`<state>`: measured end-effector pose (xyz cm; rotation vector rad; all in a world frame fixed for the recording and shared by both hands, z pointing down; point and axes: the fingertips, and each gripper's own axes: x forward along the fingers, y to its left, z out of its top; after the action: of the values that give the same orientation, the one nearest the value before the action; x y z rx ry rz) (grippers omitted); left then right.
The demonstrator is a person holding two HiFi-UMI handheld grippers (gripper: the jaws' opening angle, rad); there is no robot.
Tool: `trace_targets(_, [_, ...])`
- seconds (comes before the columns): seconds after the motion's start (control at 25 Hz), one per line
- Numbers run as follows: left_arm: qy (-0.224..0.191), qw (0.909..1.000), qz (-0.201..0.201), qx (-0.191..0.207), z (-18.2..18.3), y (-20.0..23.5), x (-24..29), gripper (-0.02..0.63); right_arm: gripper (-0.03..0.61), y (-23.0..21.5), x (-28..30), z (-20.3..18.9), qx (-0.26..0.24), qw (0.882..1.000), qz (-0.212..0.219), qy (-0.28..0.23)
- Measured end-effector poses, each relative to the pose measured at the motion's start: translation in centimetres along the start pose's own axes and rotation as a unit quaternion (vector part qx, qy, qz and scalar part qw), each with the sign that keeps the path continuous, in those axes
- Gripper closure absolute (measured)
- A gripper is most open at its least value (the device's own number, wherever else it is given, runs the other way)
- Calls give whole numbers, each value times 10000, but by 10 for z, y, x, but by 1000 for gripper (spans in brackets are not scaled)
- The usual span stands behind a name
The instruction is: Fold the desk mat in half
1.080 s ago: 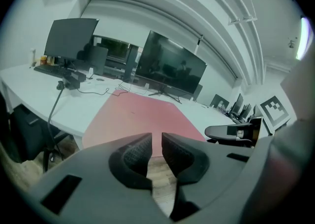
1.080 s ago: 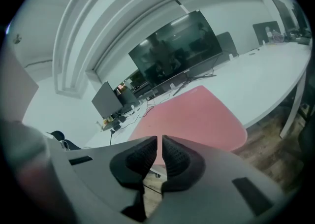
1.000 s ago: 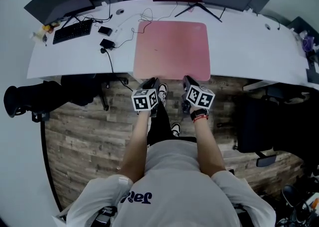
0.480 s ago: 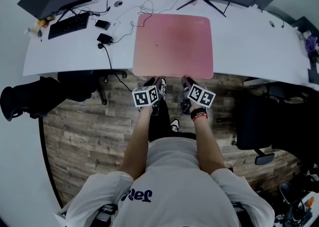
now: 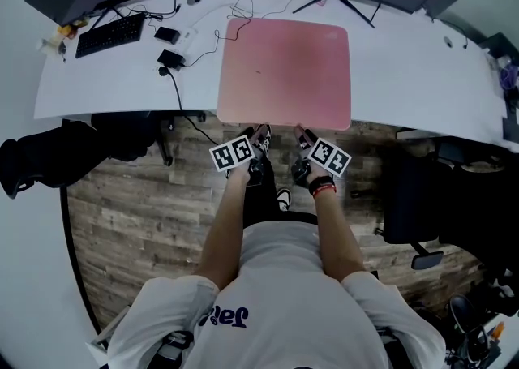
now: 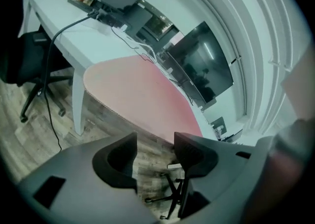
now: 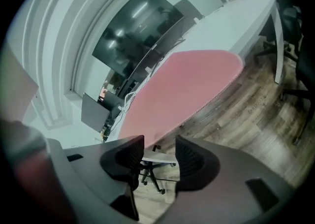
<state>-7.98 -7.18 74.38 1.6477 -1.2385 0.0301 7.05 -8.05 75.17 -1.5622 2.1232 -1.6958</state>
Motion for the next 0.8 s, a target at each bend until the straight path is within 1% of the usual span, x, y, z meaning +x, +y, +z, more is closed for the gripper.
trace_targets(0.16, [-74,9981,-225,-566,4,3,8,367,350,0,7,-1,516,9985,155,-131])
trace_targets(0.32, [-161,9927,-409,-1123,6,6,15,365,351,-1,11,-2,933,9948,310,-253])
trace_targets(0.44, [-171,9909,-418,-1264,5,7,18,367,362,-2,12,-1,1139,9920,394,-377])
trace_targets(0.52, [-224,9893,-437,-1371,7,8,19,367,390,-2,13,2,1207,9908,435,-439])
trace_targets(0.6, [-299,9864,-495,-1535,11,7,20,392,413,1,14,4,1236,9901,475,-462])
trace_targets(0.68, [-342,9844,-507,-1648,14,6,20,423,453,4,14,7,1232,9900,494,-484])
trace_targets(0.8, [-351,9845,-442,-1662,13,8,17,506,511,4,13,10,1219,9901,482,-504])
